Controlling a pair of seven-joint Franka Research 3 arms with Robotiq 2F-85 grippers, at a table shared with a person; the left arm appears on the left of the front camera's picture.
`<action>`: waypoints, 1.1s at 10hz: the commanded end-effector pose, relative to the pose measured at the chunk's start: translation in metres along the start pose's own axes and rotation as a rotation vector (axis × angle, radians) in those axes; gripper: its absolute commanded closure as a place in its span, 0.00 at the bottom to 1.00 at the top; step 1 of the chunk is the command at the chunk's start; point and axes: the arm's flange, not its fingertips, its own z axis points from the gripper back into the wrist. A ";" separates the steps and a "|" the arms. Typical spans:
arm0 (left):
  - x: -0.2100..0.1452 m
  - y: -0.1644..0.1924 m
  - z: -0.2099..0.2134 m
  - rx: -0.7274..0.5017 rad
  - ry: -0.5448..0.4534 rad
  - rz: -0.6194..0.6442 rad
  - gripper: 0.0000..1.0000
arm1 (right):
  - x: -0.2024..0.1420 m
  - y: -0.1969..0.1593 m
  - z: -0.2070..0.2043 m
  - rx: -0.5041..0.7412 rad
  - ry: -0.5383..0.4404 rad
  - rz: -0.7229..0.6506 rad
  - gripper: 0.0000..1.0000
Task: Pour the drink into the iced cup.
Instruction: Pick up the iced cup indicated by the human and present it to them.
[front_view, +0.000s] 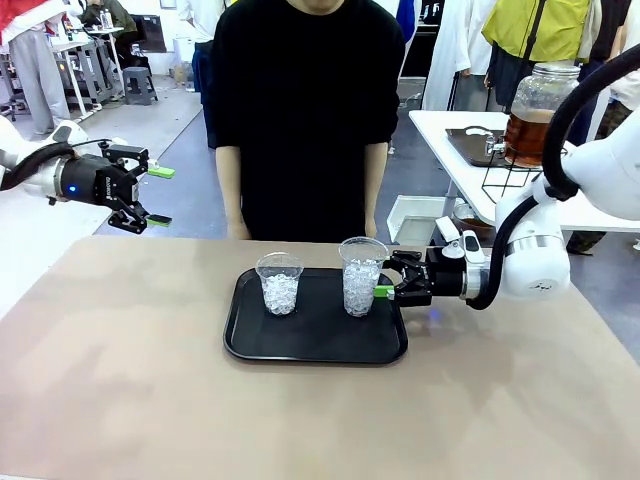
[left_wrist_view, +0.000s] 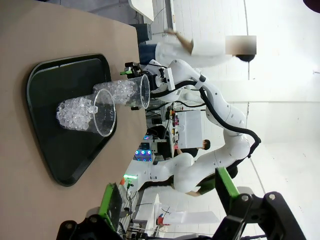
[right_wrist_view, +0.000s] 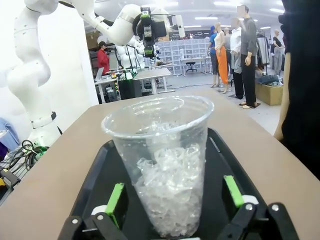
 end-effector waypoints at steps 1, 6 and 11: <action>0.000 -0.001 0.001 -0.005 -0.002 -0.004 0.00 | 0.005 -0.007 -0.013 -0.012 -0.020 -0.039 0.00; 0.000 -0.001 0.001 -0.005 -0.002 -0.004 0.00 | 0.007 0.000 -0.025 0.004 -0.035 -0.058 0.00; 0.000 -0.001 0.001 -0.005 -0.002 -0.004 0.00 | 0.005 0.006 -0.041 0.032 -0.028 -0.059 0.00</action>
